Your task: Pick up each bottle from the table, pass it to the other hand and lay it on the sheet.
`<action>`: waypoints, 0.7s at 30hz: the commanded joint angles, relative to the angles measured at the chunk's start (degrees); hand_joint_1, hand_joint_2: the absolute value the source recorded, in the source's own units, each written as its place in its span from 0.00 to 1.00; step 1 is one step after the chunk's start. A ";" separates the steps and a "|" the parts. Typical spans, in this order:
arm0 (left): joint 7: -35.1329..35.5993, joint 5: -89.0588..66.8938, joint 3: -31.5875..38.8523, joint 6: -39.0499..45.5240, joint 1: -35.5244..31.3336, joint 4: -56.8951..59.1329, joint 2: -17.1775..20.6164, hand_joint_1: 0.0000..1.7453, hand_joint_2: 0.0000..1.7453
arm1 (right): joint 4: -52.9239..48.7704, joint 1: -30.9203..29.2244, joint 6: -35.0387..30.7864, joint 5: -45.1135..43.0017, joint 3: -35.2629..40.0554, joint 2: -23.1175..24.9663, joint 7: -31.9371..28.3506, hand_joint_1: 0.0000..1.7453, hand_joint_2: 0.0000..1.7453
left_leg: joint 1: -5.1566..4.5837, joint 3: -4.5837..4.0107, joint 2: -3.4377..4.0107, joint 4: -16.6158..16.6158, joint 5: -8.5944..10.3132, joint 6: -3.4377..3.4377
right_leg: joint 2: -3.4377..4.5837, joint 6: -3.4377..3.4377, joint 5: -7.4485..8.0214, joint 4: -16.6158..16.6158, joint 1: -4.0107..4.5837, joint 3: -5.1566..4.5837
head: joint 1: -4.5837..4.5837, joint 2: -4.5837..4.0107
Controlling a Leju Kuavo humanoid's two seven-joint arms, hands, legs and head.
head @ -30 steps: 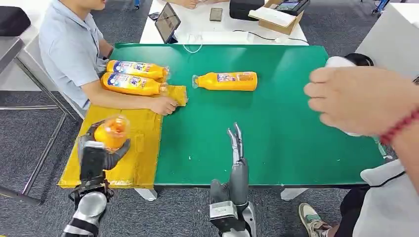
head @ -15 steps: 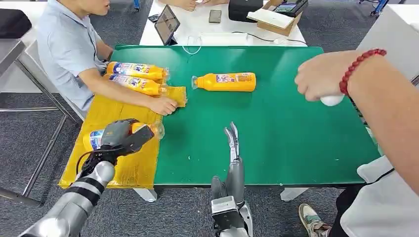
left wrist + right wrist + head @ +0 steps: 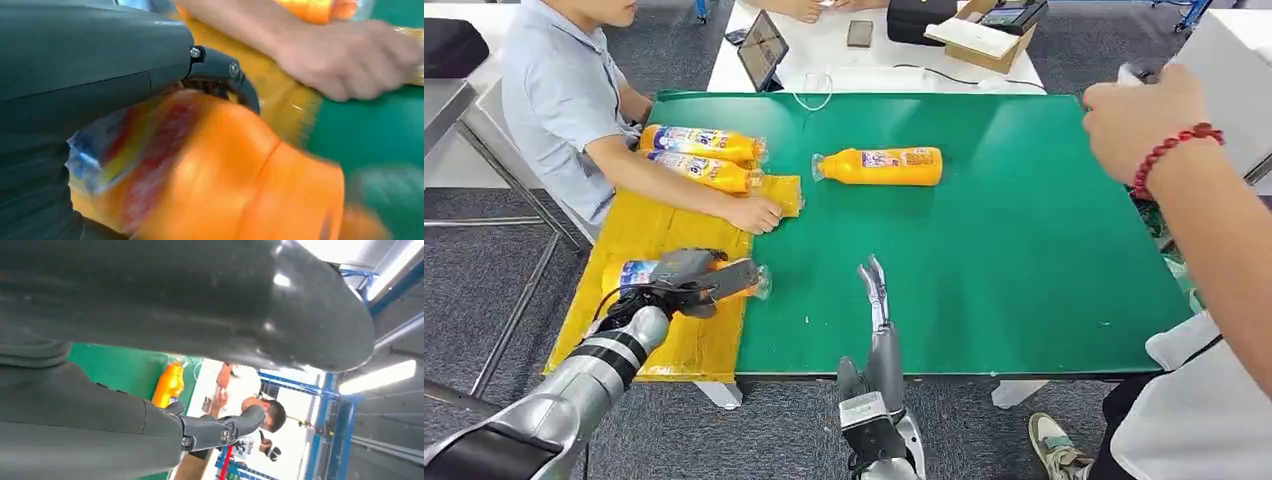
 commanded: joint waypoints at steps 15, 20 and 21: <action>-25.74 42.05 14.74 20.13 22.85 -37.01 -11.27 0.00 1.00 | 2.73 0.66 -0.13 3.43 -2.42 0.48 0.06 0.00 0.00 | 0.01 -0.23 0.01 0.01 -0.09 -0.04 | -0.06 -0.10 -0.05 -0.08 0.03 -0.23 | 0.02 0.00; -32.79 51.60 12.99 24.84 31.30 -55.64 -11.11 0.00 1.00 | 2.10 1.91 -0.13 15.57 -7.89 2.28 0.06 0.00 0.00 | 0.05 -0.27 0.17 0.09 -0.22 -0.04 | 0.17 -0.11 -0.09 -0.02 0.06 -0.29 | 0.02 0.00; -32.79 51.60 12.99 24.84 31.30 -55.64 -11.11 0.00 1.00 | 2.10 1.91 -0.13 15.57 -7.89 2.28 0.06 0.00 0.00 | 0.01 -0.30 0.19 0.04 -0.16 -0.03 | 0.13 -0.08 -0.07 -0.02 0.02 -0.34 | 0.02 0.00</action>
